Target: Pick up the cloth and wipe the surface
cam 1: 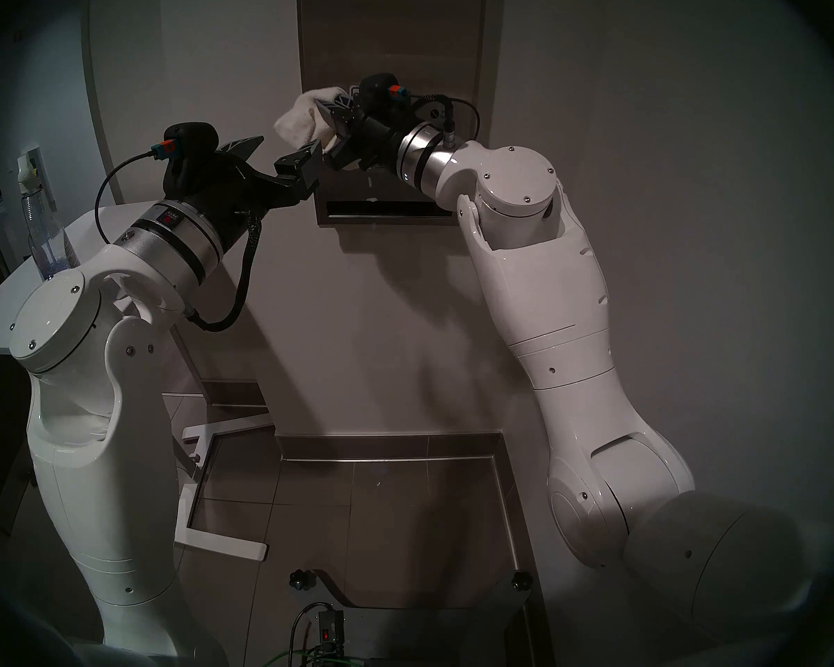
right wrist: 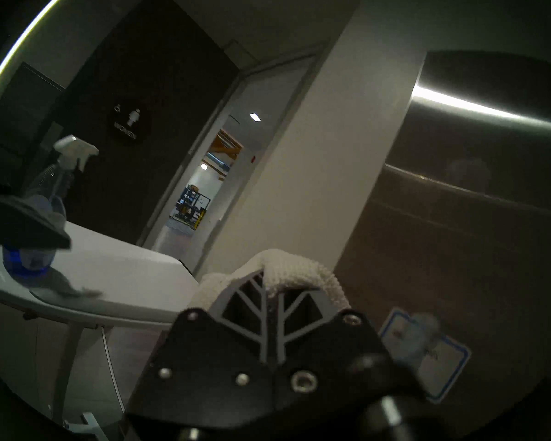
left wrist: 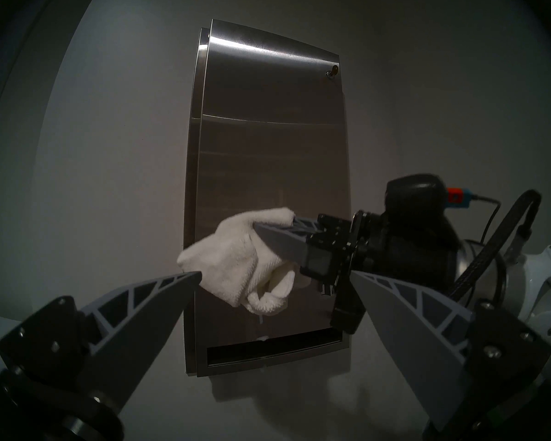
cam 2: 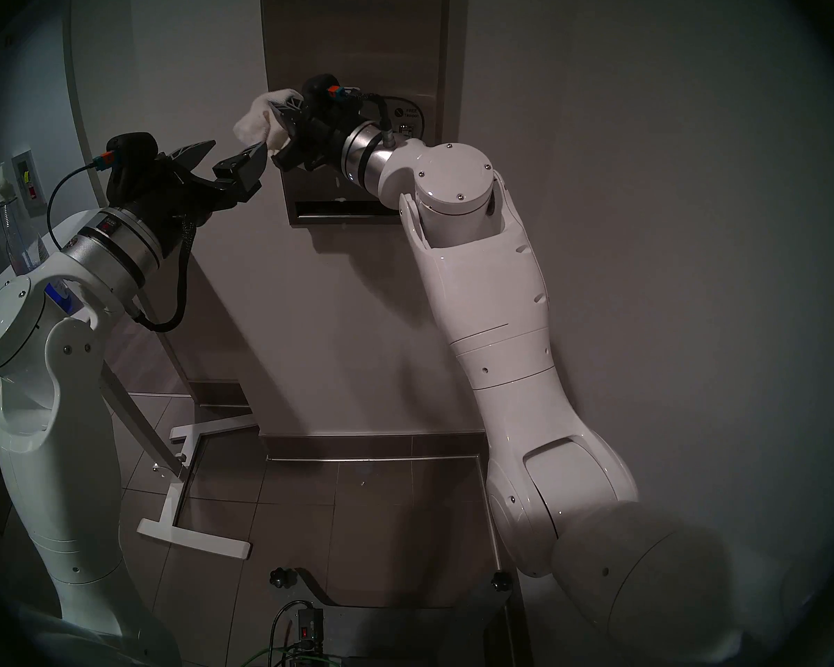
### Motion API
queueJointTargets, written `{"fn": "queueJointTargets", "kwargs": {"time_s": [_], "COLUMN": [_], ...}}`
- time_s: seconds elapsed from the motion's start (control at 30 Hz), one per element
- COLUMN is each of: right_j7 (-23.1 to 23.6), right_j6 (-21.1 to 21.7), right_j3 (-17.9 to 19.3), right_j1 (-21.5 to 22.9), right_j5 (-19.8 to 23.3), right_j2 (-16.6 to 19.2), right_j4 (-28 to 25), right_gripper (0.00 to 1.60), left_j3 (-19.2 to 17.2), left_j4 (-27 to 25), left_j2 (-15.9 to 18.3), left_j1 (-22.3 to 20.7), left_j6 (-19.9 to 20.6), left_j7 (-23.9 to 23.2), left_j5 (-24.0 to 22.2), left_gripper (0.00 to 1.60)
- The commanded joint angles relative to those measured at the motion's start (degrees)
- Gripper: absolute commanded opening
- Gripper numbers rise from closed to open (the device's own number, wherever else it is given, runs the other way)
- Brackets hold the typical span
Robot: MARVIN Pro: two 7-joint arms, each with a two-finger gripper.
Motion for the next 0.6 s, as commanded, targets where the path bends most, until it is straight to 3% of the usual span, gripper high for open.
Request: {"fn": "queueJointTargets", "kwargs": {"time_s": [0.0,0.3,0.37,0.4,0.57], "right_j7": [2.1,3.26,2.7,3.18,1.48], "right_j6": [-1.92,-1.42,0.72,-0.7,4.49], "right_j3": [0.3,1.01,1.06,1.14,1.01], "right_j1": [-3.1,-6.18,-8.38,-7.19,-11.16], "right_j5": [1.71,2.13,1.36,1.88,0.07], "right_j2": [1.29,2.27,2.86,2.45,3.47], "right_j4": [-7.21,-11.49,-15.47,-13.05,-20.51], "right_gripper": [0.0,0.0,0.0,0.0,0.0], "left_j3": [-0.06,-0.04,-0.03,-0.03,0.0], "left_j4": [-1.31,-1.35,-1.35,-1.36,-1.37], "left_j2": [-0.12,-0.06,-0.05,-0.04,-0.01], "left_j1": [-1.22,-1.26,-1.27,-1.27,-1.28], "left_j6": [-0.54,-0.57,-0.58,-0.58,-0.6], "left_j7": [0.03,0.2,0.24,0.25,0.36], "left_j5": [-0.24,-0.4,-0.43,-0.45,-0.54], "left_gripper": [1.6,1.6,1.6,1.6,1.6]}}
